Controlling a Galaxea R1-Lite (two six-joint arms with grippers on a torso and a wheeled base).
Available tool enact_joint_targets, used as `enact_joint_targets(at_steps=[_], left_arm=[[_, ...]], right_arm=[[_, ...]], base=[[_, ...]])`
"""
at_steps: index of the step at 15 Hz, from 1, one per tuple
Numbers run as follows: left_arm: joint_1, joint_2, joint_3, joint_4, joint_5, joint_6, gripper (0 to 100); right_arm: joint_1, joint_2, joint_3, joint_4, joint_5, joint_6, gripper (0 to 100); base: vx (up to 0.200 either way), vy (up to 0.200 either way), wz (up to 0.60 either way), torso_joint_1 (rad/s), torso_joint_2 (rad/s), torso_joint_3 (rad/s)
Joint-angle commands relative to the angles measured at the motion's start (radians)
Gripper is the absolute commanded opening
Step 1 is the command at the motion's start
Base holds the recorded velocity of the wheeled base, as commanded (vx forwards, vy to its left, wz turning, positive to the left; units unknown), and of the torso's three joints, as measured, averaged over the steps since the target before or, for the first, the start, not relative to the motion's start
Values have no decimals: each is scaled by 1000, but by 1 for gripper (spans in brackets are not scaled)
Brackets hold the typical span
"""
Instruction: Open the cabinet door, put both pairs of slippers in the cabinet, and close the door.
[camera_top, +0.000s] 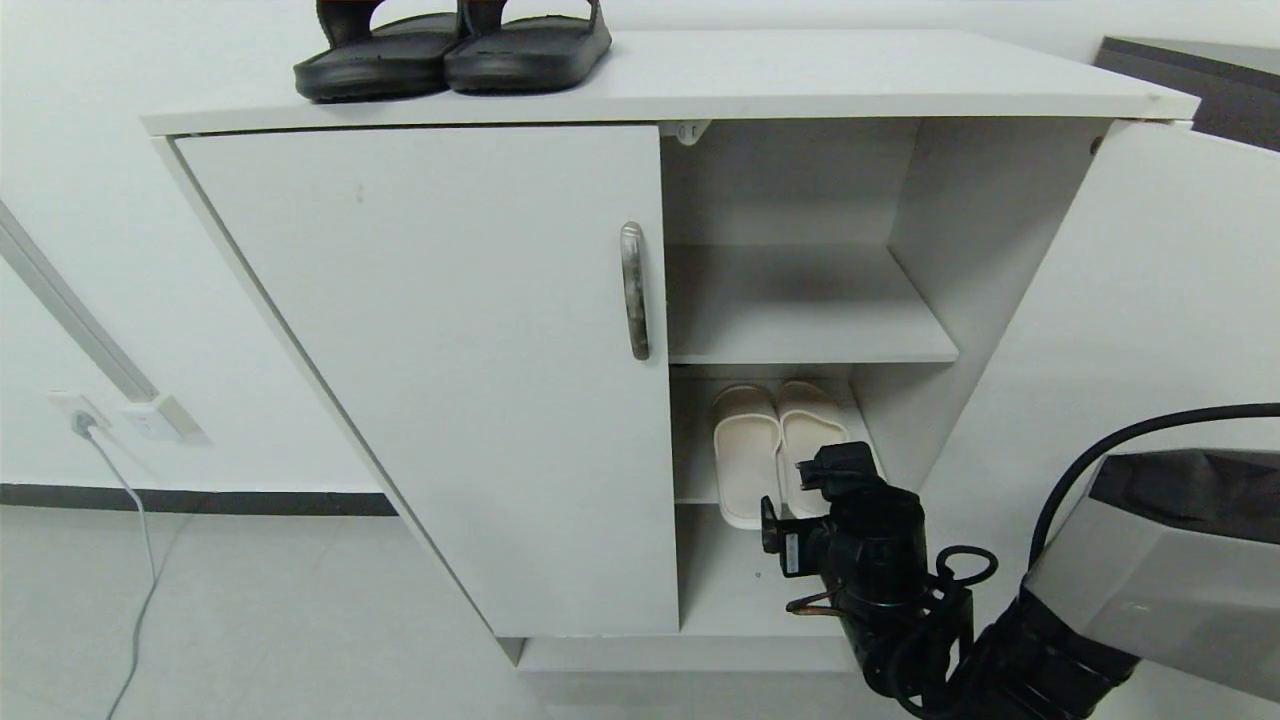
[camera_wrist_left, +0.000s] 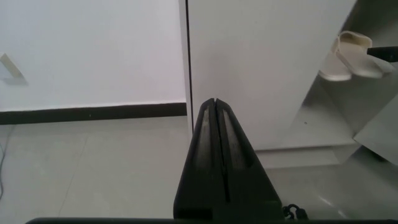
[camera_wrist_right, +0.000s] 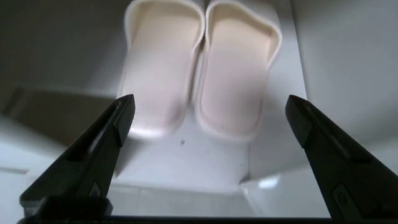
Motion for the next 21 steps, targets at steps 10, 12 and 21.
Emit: enact_joint_targets(at_steps=[10,12,21], left_arm=[[0,0,0,0,0,1,0],[0,0,0,0,0,1,0],[0,0,0,0,-2,3,0]], right_arm=[[50,-32,42,-18,-24,-3,100],[49,-44,45,-20,-24,-3,100],[50,-90,67,-15,-24,-11,100]], base=[[-40,0,0,-1,0,1],[0,0,0,0,0,0],[0,0,0,0,0,9]])
